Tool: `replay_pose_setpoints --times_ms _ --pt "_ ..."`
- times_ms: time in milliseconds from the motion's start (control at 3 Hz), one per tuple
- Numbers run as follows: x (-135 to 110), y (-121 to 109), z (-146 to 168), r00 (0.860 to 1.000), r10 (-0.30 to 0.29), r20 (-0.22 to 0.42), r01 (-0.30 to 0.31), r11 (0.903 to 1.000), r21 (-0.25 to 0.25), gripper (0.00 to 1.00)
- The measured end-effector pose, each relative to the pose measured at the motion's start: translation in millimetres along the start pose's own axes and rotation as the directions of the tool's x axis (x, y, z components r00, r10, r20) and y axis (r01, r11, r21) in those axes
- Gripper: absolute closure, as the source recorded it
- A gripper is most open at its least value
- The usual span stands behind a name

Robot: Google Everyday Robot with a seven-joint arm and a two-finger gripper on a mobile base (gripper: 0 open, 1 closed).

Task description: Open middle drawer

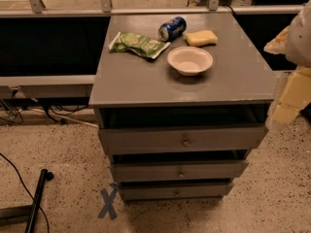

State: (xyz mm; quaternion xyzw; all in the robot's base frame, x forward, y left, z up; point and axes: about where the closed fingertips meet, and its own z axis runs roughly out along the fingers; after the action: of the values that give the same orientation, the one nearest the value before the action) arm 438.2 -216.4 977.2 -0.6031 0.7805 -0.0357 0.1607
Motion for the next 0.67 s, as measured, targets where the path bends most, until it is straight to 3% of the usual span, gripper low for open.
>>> replay_pose_setpoints --times_ms 333,667 --pt "0 0 -2 1.000 -0.004 0.014 0.004 1.0000 0.004 0.00" --pt "37 -2 39 0.994 0.036 0.099 -0.032 0.9986 -0.043 0.00"
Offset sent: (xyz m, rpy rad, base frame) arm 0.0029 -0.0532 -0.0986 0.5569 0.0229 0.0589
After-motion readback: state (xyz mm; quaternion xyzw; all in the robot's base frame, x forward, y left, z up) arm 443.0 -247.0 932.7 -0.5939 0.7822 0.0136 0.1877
